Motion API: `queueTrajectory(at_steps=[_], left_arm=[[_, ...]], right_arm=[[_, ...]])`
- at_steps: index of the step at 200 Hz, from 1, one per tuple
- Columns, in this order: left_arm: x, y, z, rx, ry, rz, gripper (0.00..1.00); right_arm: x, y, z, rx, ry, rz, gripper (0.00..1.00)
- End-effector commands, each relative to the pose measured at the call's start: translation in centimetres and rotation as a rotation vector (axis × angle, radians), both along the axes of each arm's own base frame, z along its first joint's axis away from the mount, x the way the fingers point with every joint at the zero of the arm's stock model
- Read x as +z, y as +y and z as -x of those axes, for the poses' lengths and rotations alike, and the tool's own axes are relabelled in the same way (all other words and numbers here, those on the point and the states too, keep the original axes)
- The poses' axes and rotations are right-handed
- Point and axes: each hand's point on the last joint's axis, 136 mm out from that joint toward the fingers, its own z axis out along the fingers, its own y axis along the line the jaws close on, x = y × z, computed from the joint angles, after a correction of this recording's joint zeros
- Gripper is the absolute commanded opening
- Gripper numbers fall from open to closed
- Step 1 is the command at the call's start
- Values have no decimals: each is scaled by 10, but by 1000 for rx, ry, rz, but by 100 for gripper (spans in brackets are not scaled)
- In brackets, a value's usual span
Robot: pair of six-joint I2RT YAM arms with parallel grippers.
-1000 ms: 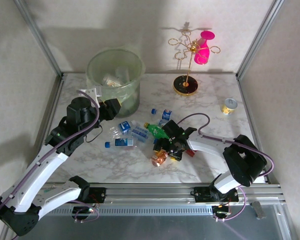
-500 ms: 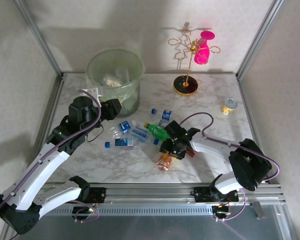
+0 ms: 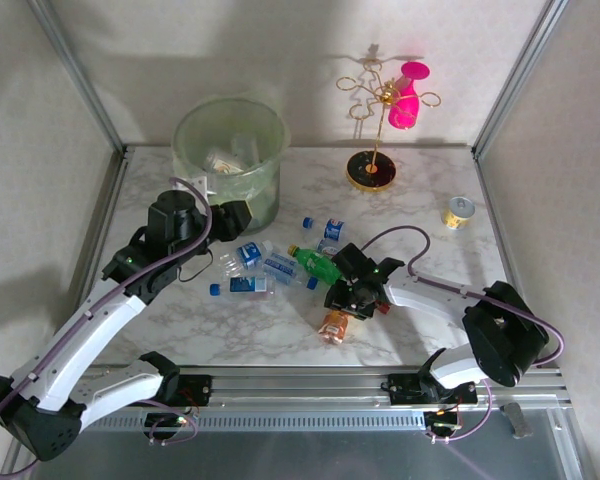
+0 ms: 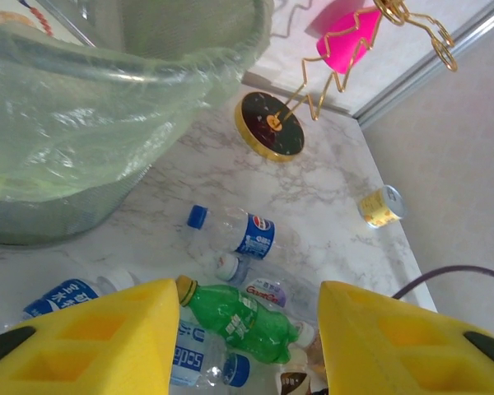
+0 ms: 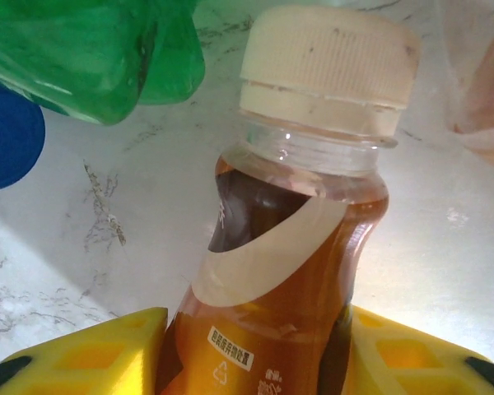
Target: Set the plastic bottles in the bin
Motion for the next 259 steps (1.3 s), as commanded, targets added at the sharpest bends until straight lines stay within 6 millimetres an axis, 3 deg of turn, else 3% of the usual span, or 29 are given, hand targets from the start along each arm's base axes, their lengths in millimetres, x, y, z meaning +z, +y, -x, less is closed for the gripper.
queueTrajectory(at_steps=[1,34,68,104,117,135,183,207,259], left_arm=[[13,-21,9,-121,-20,21,51],[32,-41,20,-226,-50,68,61],[54,-67,32,-334,-76,149,72],[56,-106,50,-459,-65,175,81],[56,-118,56,-506,-59,174,91],[56,-127,59,-534,-52,163,98],[36,-124,50,-521,-50,15,94],[33,-136,68,-644,-45,25,94],[45,-149,97,-816,-87,117,93]], right_arm=[[21,2,-1,43,-61,-41,47],[74,12,-11,72,-213,-152,43],[158,22,-34,84,-451,-277,42],[231,33,-48,121,-665,-389,43],[253,38,-51,145,-726,-424,43],[277,40,-54,156,-790,-448,43],[328,35,-52,155,-922,-513,45],[344,34,-48,164,-953,-546,46],[363,36,-37,191,-985,-630,47]])
